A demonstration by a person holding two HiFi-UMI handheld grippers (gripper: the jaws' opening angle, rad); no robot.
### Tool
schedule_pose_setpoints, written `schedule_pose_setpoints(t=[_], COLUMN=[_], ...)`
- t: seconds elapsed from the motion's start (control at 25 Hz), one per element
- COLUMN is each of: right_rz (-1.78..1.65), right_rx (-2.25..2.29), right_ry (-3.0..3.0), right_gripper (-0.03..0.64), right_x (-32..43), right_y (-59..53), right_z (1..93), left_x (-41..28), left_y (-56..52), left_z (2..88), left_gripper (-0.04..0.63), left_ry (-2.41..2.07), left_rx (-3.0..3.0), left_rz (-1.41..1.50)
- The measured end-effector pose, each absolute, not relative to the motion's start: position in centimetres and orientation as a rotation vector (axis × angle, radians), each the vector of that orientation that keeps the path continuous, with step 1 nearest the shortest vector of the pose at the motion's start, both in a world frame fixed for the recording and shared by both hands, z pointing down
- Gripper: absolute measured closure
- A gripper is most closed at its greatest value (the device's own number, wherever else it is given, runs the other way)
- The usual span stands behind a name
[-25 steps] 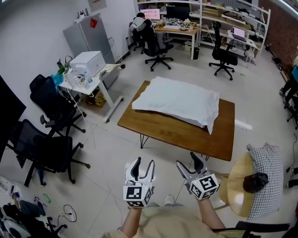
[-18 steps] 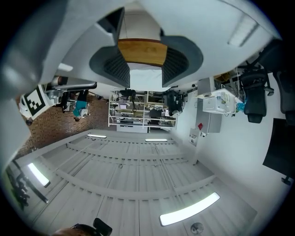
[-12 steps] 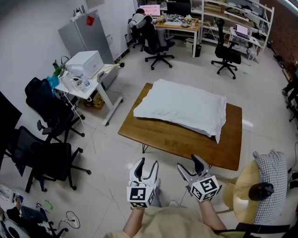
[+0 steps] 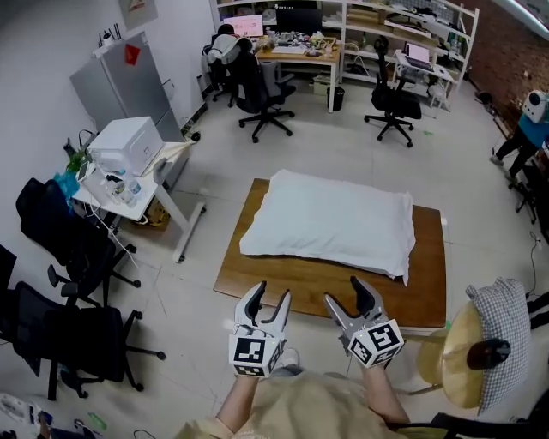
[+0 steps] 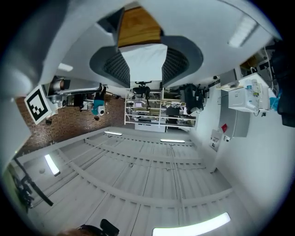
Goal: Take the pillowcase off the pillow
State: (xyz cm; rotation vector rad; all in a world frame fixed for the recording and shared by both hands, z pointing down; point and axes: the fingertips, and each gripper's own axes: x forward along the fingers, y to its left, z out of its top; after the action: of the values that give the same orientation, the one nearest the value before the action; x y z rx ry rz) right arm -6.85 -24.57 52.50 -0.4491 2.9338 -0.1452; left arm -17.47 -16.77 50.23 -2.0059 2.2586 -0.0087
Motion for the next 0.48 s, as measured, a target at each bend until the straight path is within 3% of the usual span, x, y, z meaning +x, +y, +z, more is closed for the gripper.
schedule_pose_setpoints(t=[0.48], right_rz=[-0.145], right_rx=[-0.804], right_ry=[2.925], right_gripper=[0.316], right_x=[-16.5], right_y=[-29.4], right_z=[58.2], left_x=[-29.5], left_y=[-23.6], left_z=[55.9], left_gripper=[0.376], left_ry=[2.101], left_rx=[-2.271], left_rz=[0.047])
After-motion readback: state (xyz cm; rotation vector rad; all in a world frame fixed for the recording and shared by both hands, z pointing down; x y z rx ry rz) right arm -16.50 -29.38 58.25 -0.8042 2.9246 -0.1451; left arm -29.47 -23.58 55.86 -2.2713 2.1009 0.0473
